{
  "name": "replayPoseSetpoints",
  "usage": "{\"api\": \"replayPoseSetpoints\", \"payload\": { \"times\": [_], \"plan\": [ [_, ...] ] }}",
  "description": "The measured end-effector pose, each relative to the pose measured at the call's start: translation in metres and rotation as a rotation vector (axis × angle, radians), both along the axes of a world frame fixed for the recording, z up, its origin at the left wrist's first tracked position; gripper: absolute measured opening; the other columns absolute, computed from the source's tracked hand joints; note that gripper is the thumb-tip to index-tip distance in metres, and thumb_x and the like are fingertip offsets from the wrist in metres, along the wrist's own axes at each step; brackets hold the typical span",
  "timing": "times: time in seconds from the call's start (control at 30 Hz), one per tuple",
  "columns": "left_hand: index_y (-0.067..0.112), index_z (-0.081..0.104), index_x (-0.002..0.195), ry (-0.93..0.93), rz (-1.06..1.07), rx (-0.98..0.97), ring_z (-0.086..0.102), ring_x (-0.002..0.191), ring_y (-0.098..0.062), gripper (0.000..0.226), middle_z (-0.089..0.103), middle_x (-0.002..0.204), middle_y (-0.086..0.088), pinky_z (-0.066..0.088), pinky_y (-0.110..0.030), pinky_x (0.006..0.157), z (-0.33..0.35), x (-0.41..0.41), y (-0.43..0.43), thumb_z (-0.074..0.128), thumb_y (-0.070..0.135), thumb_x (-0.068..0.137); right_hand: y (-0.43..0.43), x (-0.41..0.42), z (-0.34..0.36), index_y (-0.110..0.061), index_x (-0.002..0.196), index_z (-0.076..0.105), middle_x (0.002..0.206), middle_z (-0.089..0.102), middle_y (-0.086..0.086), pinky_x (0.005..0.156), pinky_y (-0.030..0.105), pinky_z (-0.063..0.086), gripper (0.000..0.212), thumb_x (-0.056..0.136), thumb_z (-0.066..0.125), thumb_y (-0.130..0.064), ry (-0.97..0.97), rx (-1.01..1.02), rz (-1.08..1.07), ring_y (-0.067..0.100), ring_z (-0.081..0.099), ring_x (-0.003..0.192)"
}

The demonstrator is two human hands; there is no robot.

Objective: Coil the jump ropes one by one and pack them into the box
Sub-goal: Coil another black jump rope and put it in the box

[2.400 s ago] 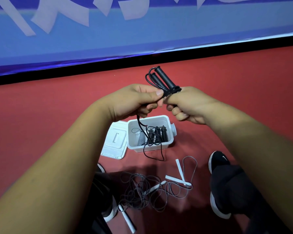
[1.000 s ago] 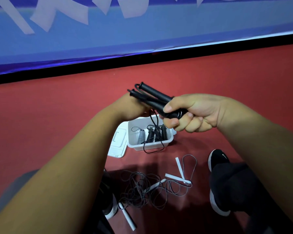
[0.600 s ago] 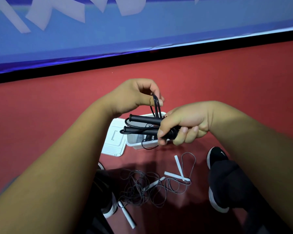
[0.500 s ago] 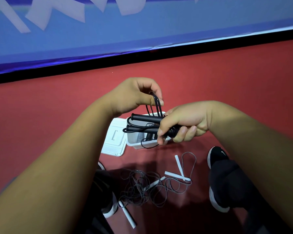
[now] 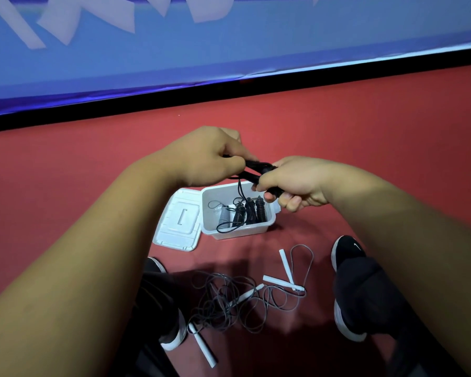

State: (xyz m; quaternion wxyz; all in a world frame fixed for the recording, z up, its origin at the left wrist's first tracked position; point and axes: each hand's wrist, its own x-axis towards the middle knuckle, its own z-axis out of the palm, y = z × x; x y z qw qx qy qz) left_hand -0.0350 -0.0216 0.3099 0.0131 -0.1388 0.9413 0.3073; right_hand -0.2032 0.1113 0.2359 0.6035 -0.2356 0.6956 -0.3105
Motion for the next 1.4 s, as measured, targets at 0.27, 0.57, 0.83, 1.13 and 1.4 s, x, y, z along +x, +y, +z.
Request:
{"api": "replayPoseSetpoints", "payload": {
  "times": [0.27,0.57,0.83,1.13,1.4],
  "plan": [
    [0.033,0.081,0.106,-0.274,0.122,-0.129,0.065,0.077,-0.004,0.021,0.075,0.086,0.014,0.044,-0.016,0.067,-0.014,-0.001,-0.008,0.081,0.021,0.088,-0.001,-0.003,0.002,-0.010,0.104,0.060,0.070,0.058,0.006,0.044,0.019,0.024,0.016,0.093,0.070,-0.011,0.118,0.094,0.128,0.015,0.027,0.048],
    [0.005,0.065,0.097,-0.442,0.278,0.000,0.077,0.063,-0.032,0.005,0.075,0.070,-0.017,0.066,-0.048,0.063,-0.026,-0.004,0.005,0.061,0.005,0.095,0.004,-0.007,0.015,-0.010,0.106,0.062,0.079,0.057,0.008,0.043,0.018,0.025,0.015,0.094,0.071,-0.013,0.163,0.176,0.281,0.016,0.027,0.051],
    [0.013,0.053,0.095,-0.179,0.368,0.134,0.076,0.062,-0.031,0.021,0.075,0.087,-0.012,0.065,-0.044,0.061,-0.027,-0.011,0.009,0.063,0.028,0.105,-0.007,-0.009,0.007,-0.012,0.099,0.058,0.075,0.059,0.010,0.043,0.022,0.023,0.009,0.095,0.066,-0.015,0.186,-0.074,-0.107,0.016,0.031,0.047],
    [-0.001,0.059,0.100,0.028,0.268,0.342,0.065,0.072,-0.012,0.035,0.067,0.079,-0.011,0.053,-0.028,0.075,-0.019,-0.002,-0.017,0.085,0.016,0.084,-0.007,-0.010,0.021,-0.009,0.114,0.065,0.079,0.059,0.006,0.040,0.018,0.021,0.018,0.101,0.070,-0.021,-0.143,-0.227,-0.237,0.006,0.028,0.052],
    [0.007,0.076,0.105,0.000,0.175,0.433,0.070,0.080,-0.020,0.034,0.071,0.079,-0.013,0.057,-0.045,0.093,-0.019,0.008,-0.017,0.066,0.038,0.097,-0.003,-0.003,0.037,-0.005,0.126,0.065,0.079,0.054,0.001,0.042,0.017,0.016,0.083,0.080,0.070,-0.073,-0.323,-0.346,-0.195,0.006,0.020,0.058]
  ]
}}
